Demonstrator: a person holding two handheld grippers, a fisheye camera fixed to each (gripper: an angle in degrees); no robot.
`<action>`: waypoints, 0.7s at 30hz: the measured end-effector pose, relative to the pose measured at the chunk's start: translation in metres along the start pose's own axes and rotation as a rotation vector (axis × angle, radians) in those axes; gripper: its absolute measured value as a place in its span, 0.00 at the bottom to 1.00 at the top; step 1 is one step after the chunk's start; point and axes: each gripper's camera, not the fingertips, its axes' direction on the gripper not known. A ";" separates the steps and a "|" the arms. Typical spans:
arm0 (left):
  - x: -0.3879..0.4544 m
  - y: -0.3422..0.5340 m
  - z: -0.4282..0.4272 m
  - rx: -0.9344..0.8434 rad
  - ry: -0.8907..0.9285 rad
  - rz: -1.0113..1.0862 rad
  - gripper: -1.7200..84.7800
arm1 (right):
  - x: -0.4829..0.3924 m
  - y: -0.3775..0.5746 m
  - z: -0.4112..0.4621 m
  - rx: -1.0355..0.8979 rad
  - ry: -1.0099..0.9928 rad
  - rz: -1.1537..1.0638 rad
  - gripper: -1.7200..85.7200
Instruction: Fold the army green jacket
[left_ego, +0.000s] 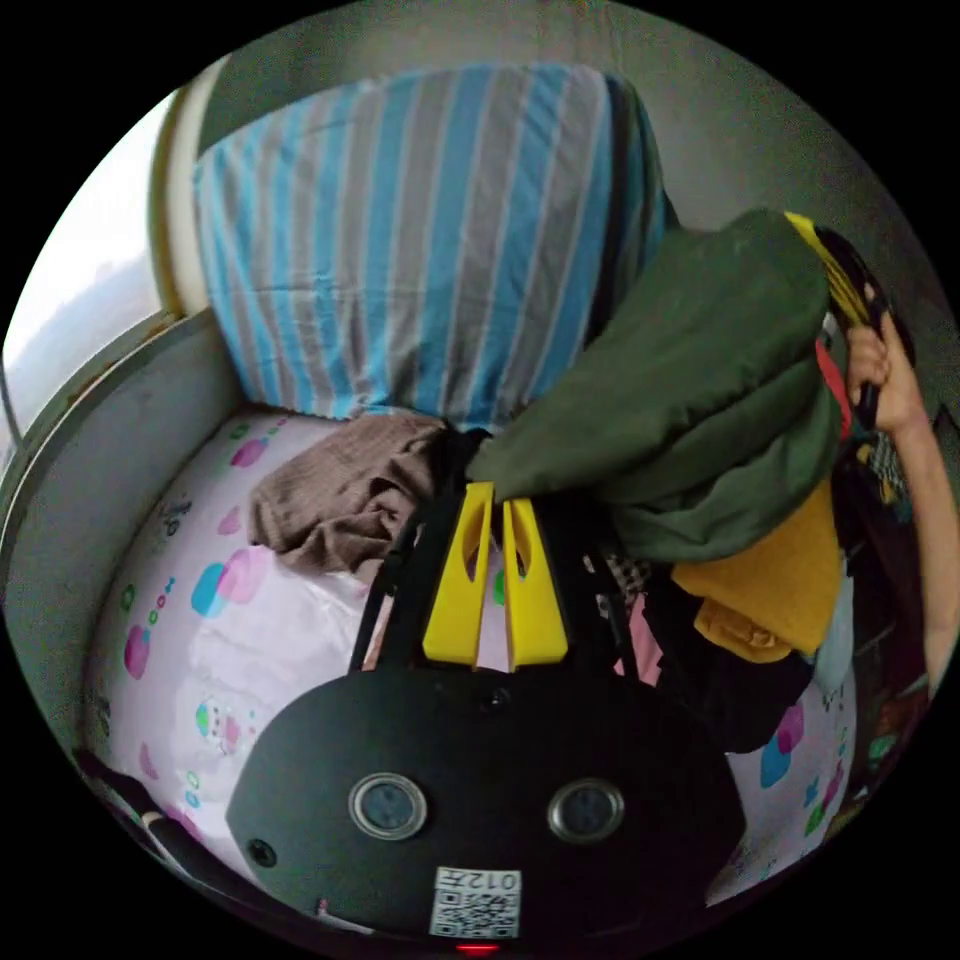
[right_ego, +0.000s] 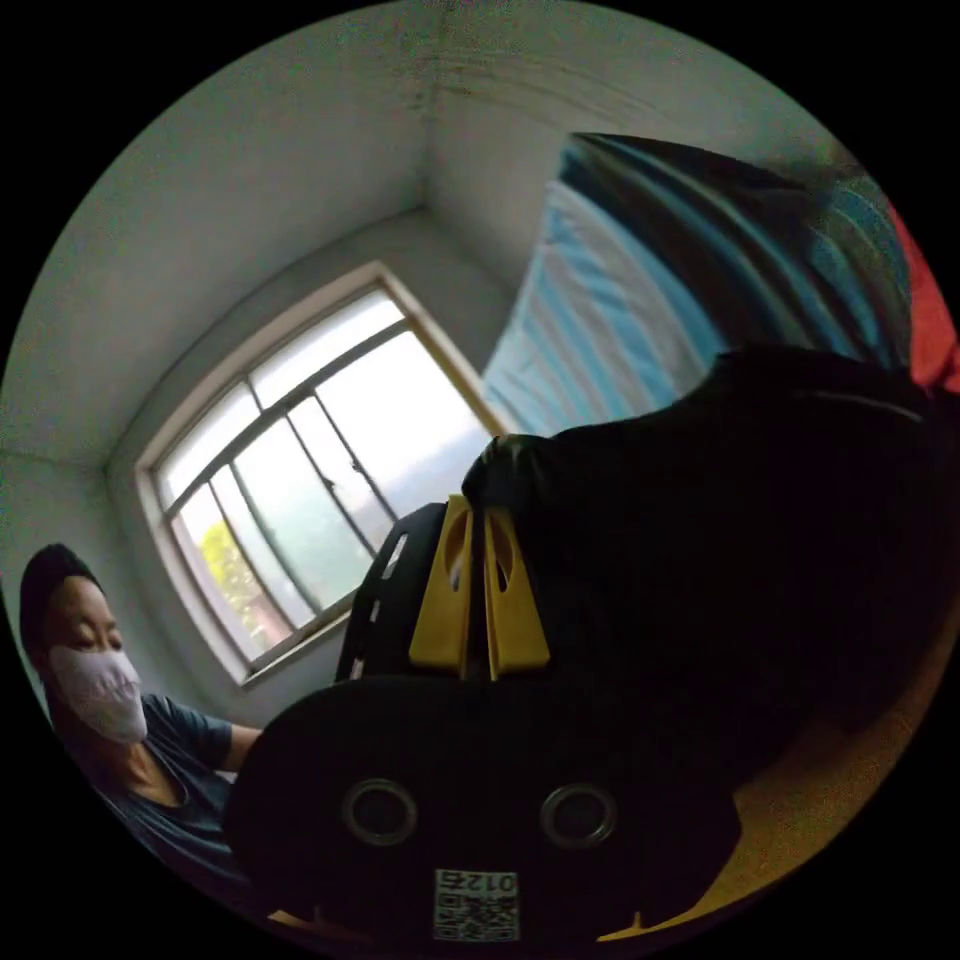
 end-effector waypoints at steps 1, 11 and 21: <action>-0.014 0.008 -0.040 0.054 -0.041 -0.025 0.02 | -0.022 -0.001 0.003 -0.005 -0.059 -0.049 0.01; -0.043 0.081 -0.399 0.513 -0.433 -0.134 0.02 | -0.233 0.011 0.010 0.104 -0.341 -0.487 0.01; -0.006 0.186 -0.596 0.650 -0.841 -0.178 0.02 | -0.293 0.067 0.061 0.024 -0.596 -0.358 0.01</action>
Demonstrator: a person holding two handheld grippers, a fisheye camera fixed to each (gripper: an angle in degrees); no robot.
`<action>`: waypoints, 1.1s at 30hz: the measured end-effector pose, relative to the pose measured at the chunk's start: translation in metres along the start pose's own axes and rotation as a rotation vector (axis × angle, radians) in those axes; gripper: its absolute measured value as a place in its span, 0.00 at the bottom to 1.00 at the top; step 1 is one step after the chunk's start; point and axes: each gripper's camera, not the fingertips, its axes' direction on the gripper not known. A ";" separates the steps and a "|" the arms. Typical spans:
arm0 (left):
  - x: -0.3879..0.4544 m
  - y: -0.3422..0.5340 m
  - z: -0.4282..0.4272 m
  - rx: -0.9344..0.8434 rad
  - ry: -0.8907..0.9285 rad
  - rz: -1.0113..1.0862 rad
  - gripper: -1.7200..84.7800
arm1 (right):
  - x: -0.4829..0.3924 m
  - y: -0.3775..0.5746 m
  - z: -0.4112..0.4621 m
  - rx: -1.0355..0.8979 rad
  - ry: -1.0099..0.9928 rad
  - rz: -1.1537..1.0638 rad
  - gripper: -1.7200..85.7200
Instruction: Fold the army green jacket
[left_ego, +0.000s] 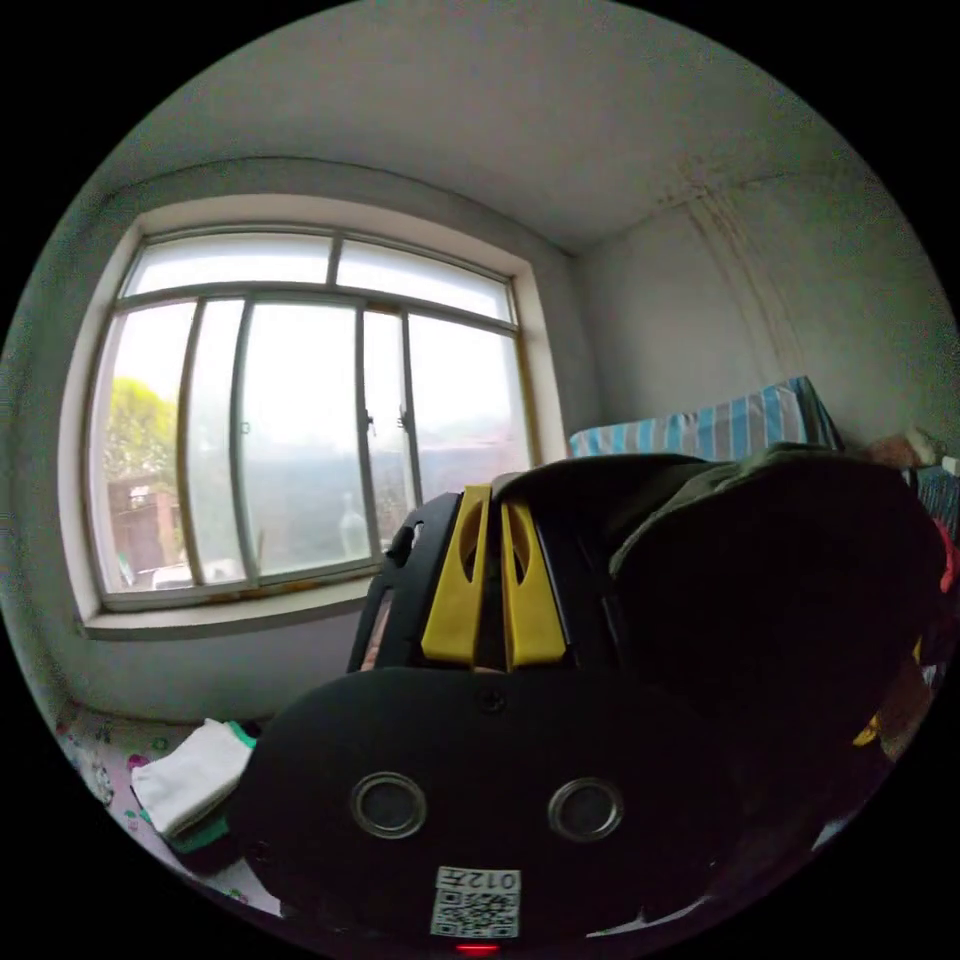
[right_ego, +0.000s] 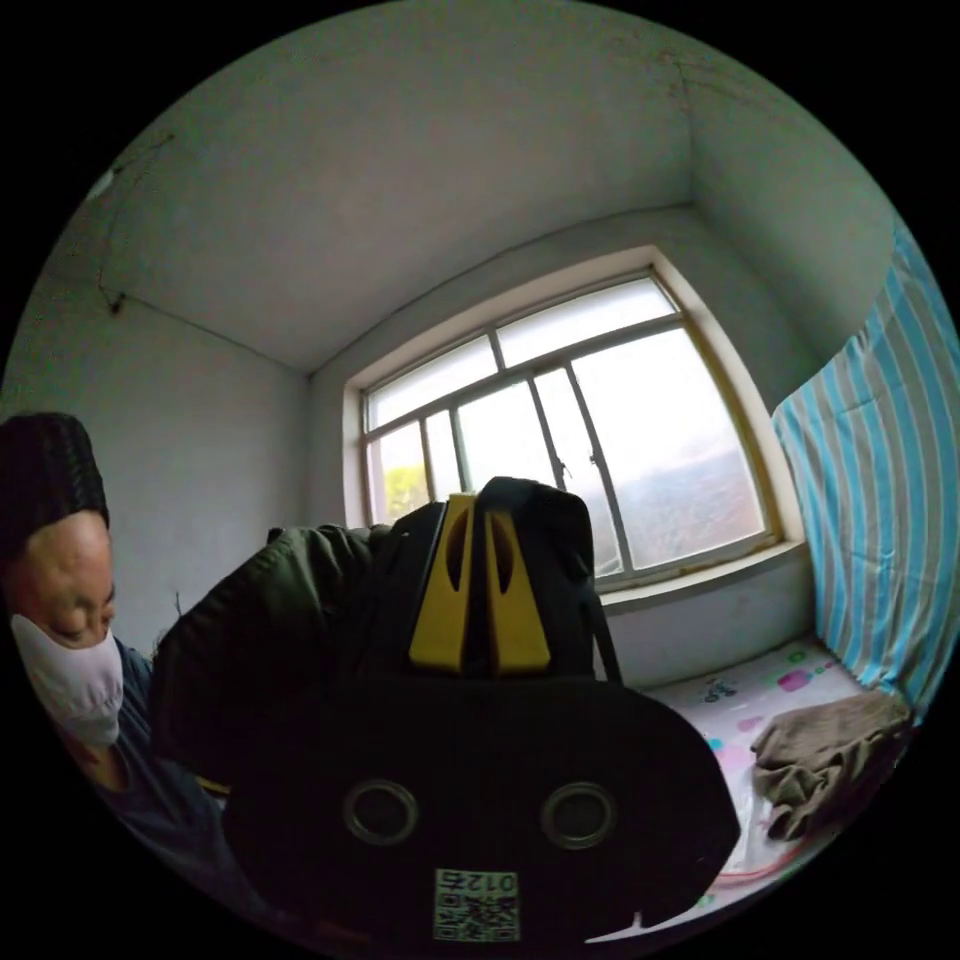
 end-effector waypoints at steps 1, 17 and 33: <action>-0.006 0.000 -0.007 0.007 -0.019 0.001 0.02 | -0.011 0.006 0.010 0.002 -0.021 -0.013 0.01; -0.132 -0.002 0.088 -0.134 -0.060 0.011 0.02 | 0.031 -0.018 0.277 -0.127 0.305 -0.141 0.01; -0.180 0.230 0.517 -1.035 0.047 -0.069 0.03 | 0.410 0.197 0.605 -1.098 0.559 0.225 0.09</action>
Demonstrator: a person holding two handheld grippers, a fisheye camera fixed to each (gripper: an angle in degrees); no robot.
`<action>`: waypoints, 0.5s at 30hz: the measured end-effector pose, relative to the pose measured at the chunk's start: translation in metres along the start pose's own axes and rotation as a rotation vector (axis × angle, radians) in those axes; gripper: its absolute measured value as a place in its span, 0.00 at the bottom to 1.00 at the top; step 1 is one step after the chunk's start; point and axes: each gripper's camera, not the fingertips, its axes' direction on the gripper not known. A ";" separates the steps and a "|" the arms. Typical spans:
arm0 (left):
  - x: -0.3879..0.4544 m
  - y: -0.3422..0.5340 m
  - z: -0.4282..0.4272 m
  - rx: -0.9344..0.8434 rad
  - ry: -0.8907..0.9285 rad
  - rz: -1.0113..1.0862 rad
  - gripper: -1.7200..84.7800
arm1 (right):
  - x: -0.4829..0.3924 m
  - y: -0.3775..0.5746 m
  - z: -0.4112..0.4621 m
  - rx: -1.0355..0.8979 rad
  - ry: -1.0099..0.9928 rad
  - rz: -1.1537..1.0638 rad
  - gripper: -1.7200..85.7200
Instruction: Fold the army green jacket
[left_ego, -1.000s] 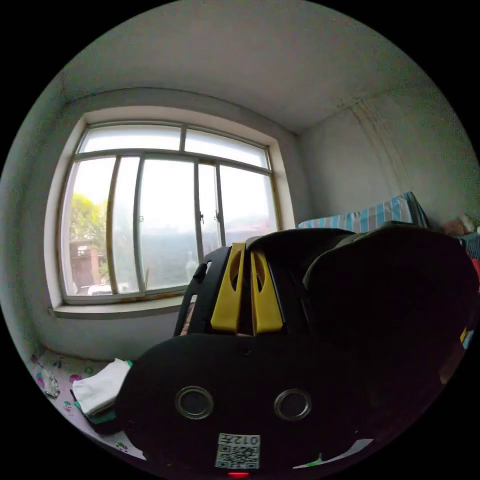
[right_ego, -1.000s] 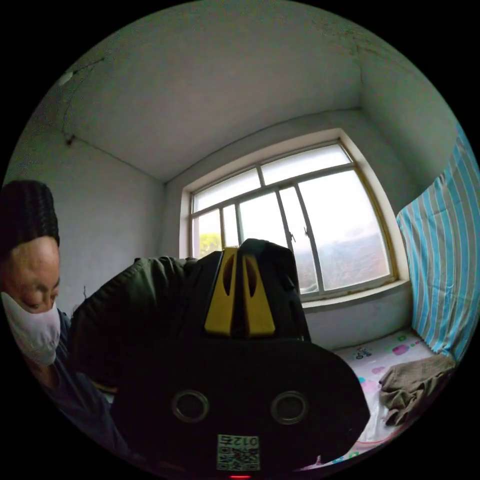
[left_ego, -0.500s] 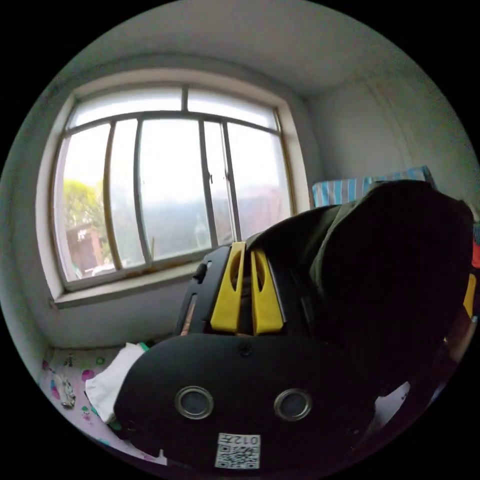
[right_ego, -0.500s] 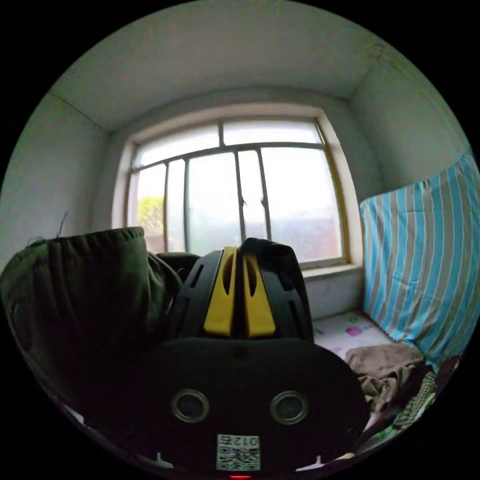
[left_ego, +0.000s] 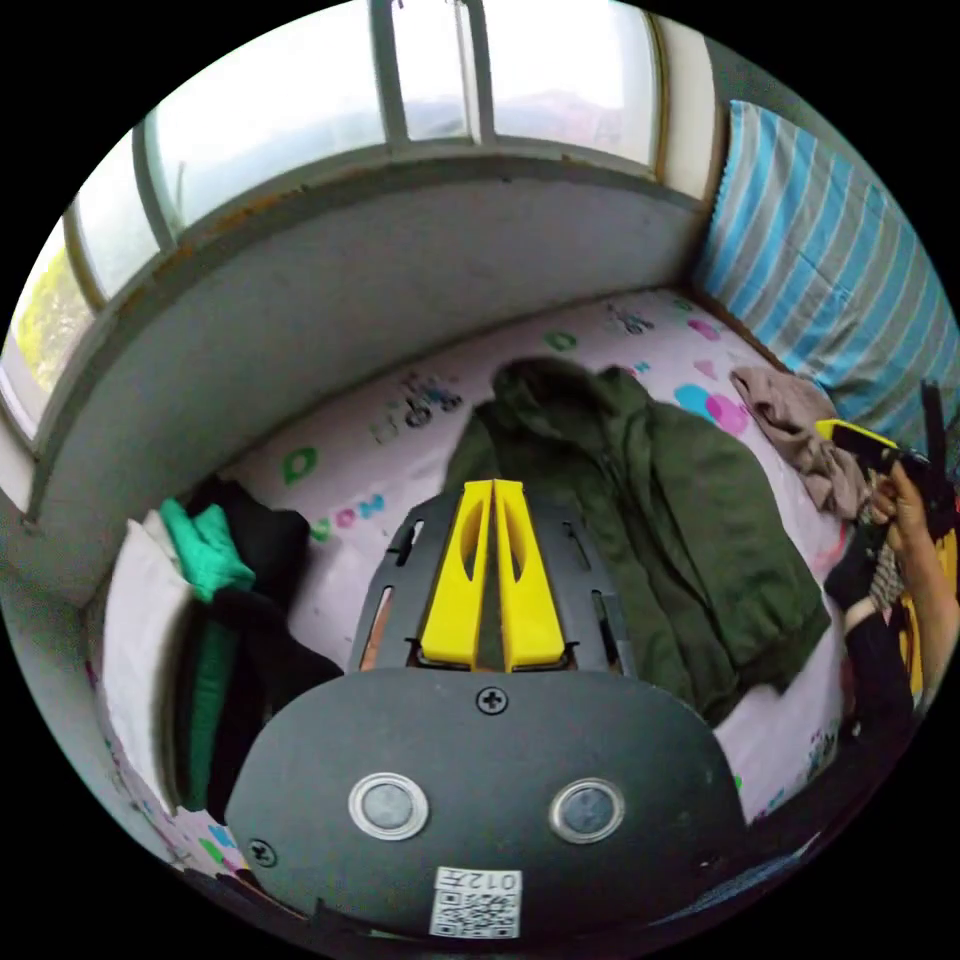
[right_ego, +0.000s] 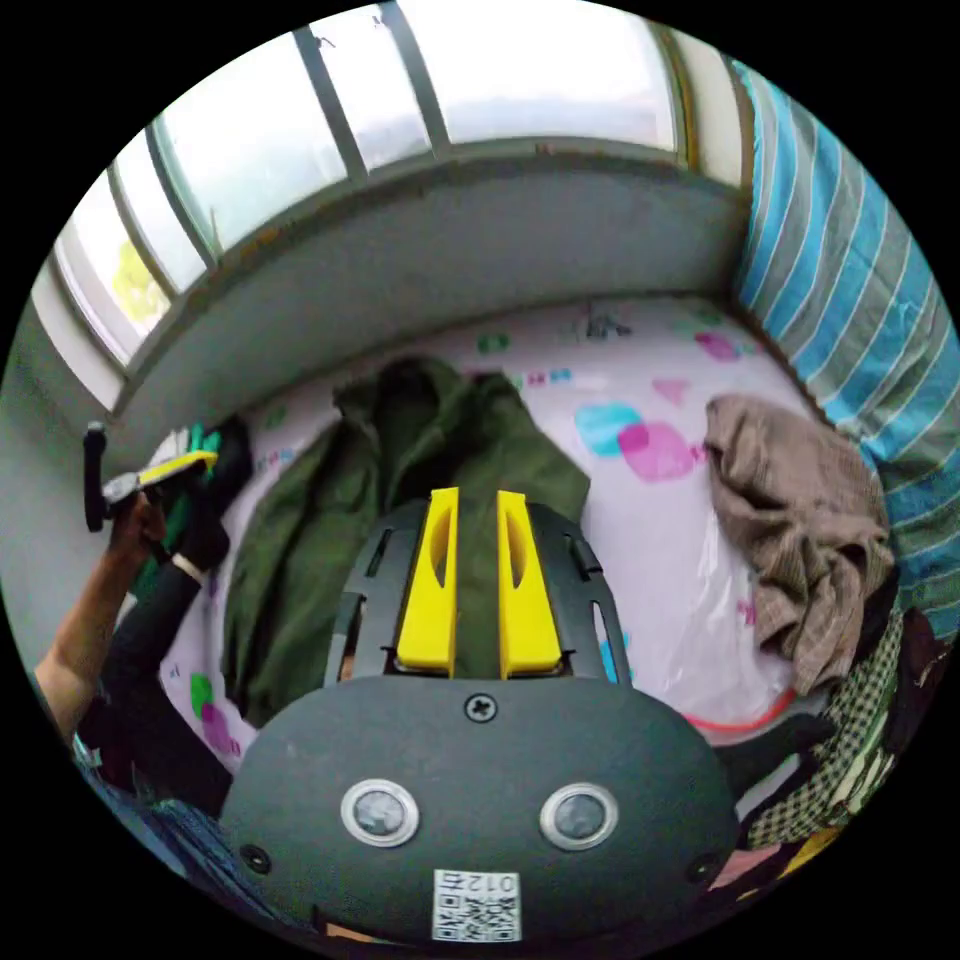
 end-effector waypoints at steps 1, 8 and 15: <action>0.009 0.007 0.014 -0.034 0.049 0.013 0.03 | 0.011 0.008 0.022 -0.082 -0.004 -0.004 0.10; 0.075 0.022 0.087 -0.265 0.111 0.150 0.03 | 0.067 0.012 0.093 -0.346 -0.011 0.115 0.15; 0.076 -0.009 0.142 -0.409 0.005 0.230 0.03 | 0.063 -0.040 0.131 -0.477 0.020 0.098 0.07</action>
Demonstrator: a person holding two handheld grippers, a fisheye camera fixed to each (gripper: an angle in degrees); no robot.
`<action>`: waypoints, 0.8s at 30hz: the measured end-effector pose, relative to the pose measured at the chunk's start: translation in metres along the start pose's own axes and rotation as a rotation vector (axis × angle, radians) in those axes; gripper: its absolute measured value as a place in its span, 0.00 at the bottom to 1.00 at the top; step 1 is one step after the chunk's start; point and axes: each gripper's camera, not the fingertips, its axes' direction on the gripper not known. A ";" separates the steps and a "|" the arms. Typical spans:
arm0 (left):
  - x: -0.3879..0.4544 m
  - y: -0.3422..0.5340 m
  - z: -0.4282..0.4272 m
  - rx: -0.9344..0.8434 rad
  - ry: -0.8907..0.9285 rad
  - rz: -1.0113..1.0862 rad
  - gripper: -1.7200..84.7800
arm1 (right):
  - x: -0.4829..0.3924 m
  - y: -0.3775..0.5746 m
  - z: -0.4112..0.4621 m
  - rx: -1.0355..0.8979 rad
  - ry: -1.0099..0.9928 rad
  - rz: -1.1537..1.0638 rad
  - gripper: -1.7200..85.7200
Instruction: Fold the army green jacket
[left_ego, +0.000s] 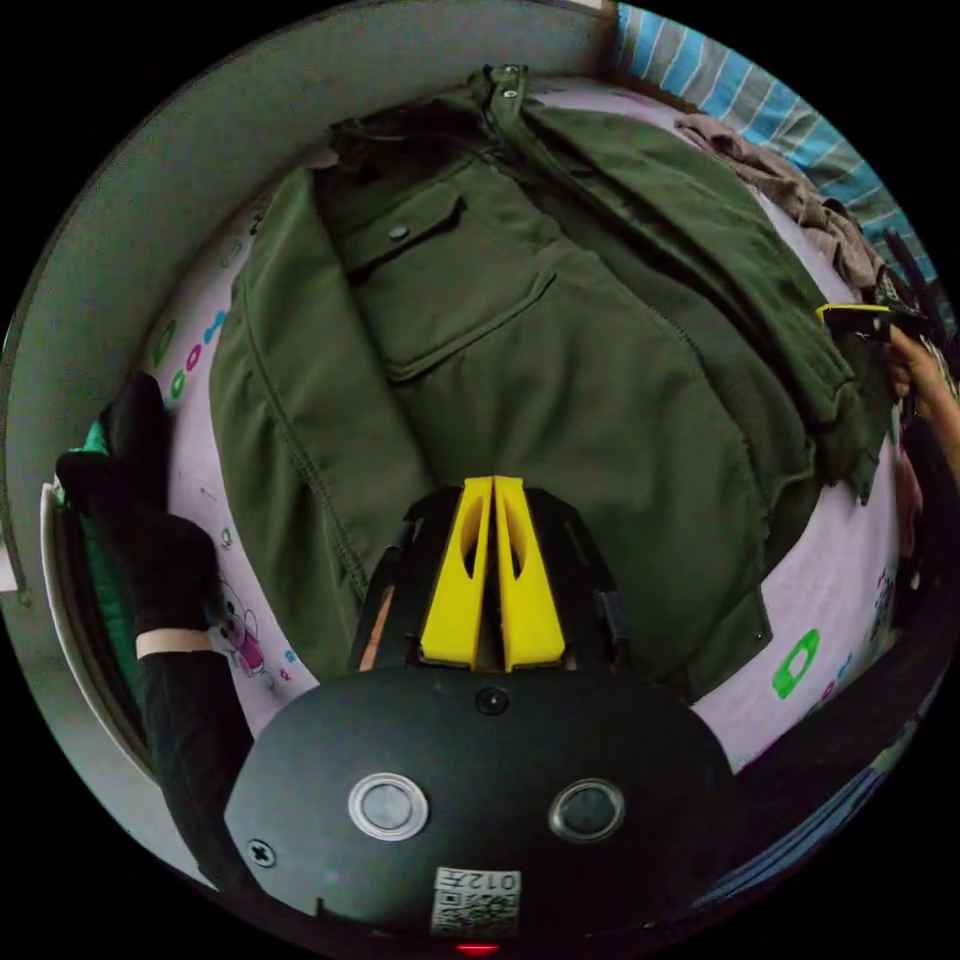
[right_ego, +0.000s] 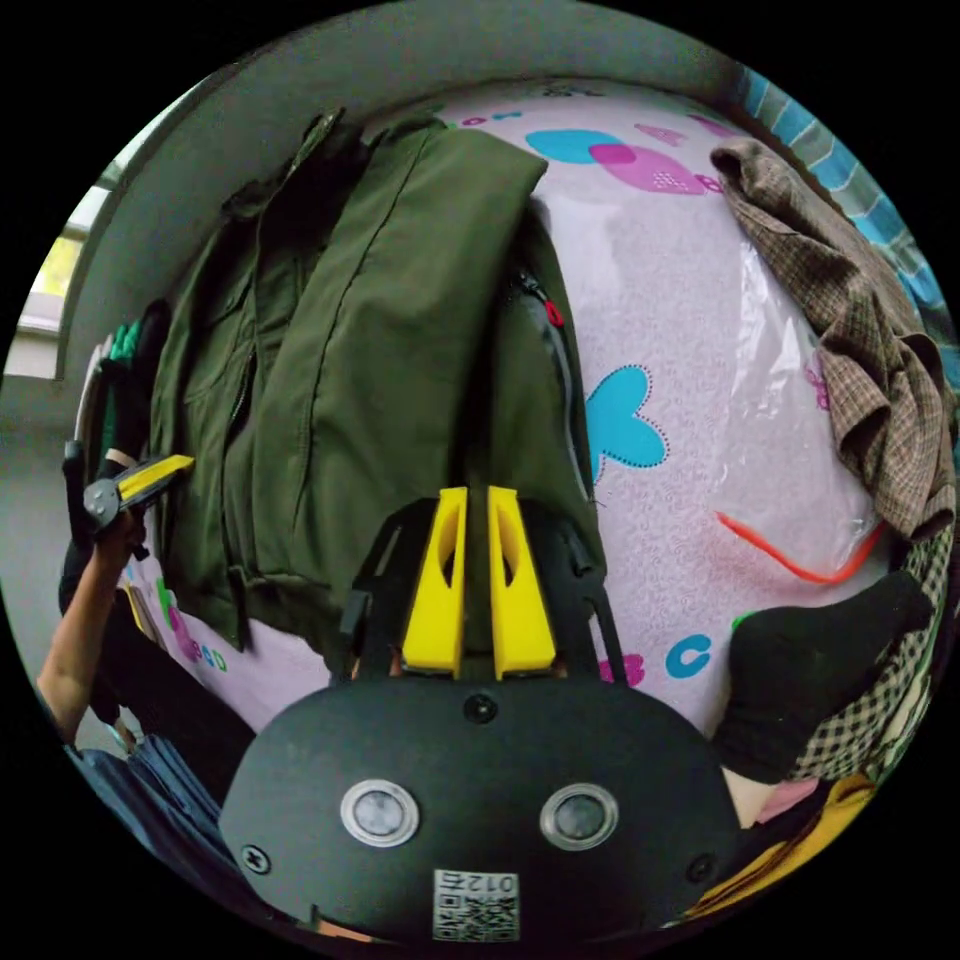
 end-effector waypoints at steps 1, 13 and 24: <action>-0.002 -0.004 0.000 -0.014 -0.006 0.006 0.03 | -0.005 -0.007 -0.001 -0.019 0.001 -0.009 0.06; -0.051 -0.056 -0.033 -0.027 -0.020 -0.060 0.03 | -0.080 -0.029 -0.034 -0.328 -0.003 -0.259 0.08; -0.038 -0.180 -0.036 0.065 0.422 -0.063 0.05 | -0.071 -0.024 -0.051 -0.133 -0.363 0.084 0.14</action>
